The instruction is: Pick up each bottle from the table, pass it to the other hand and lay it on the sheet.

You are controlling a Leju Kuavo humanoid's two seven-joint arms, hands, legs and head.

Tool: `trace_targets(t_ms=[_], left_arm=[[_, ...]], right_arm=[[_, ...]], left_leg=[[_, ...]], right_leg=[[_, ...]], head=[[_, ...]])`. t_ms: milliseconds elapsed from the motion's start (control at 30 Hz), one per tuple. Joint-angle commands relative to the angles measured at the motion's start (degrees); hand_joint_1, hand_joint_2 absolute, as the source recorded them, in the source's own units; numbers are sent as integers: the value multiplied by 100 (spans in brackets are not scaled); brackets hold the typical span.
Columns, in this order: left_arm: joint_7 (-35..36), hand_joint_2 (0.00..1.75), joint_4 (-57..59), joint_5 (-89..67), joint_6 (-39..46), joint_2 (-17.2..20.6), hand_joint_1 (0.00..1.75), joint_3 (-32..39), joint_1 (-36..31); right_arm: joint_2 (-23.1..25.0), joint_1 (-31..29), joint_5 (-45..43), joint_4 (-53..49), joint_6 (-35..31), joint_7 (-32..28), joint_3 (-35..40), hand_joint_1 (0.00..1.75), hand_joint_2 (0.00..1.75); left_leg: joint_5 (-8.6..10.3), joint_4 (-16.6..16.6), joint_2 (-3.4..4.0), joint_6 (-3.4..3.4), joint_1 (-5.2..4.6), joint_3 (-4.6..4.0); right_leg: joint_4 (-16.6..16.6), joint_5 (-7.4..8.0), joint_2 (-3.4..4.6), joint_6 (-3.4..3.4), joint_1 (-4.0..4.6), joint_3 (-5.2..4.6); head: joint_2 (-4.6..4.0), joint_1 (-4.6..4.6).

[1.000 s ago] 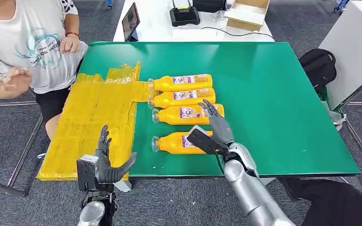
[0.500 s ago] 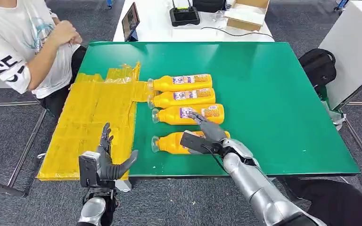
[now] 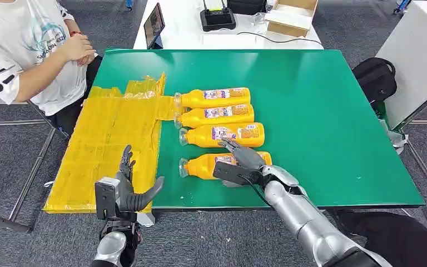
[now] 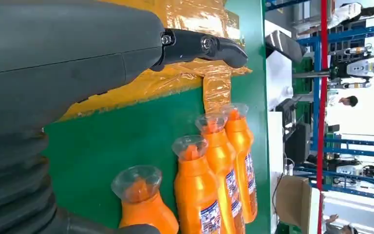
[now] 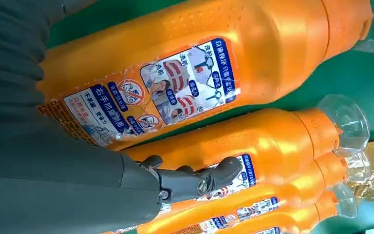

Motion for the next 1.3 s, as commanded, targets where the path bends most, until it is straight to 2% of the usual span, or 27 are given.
trace_targets(t_ms=[33, 267, 567, 967, 1300], left_arm=[[-8, 175, 410, 18, -4, 122, 0, 88, -236], [-4, 175, 446, 20, -2, 127, 0, 115, -220], [33, 175, 410, 24, 24, 108, 0, 176, -159], [44, 175, 416, 27, 25, 111, 0, 187, -157], [42, 175, 546, 84, 28, 118, 0, 236, -238]], right_arm=[[-243, -80, 12, 51, -44, 141, 394, 0, 175], [-399, 46, 57, -50, -32, 216, 468, 0, 175], [-546, 140, 405, -81, -251, 651, 495, 0, 175], [-569, 142, 445, -75, -240, 704, 485, 0, 175], [-635, 35, 386, 190, 40, 713, 562, 0, 175]], left_leg=[[-7, -6, -1, 7, 0, 26], [-9, -9, -4, 9, 2, 37], [-6, -7, -6, 7, 2, 29], [-5, -8, -3, 5, 1, 26], [-4, -8, -3, 6, 0, 29]], right_leg=[[-7, -7, -9, -18, 5, 28], [-12, -10, -13, -22, 7, 41], [-10, -7, -13, -16, 6, 32], [-10, -5, -9, -14, 5, 28], [-10, -5, -9, -15, 4, 31]], head=[[0, -2], [0, -2], [0, -2], [0, -2], [0, -2]])
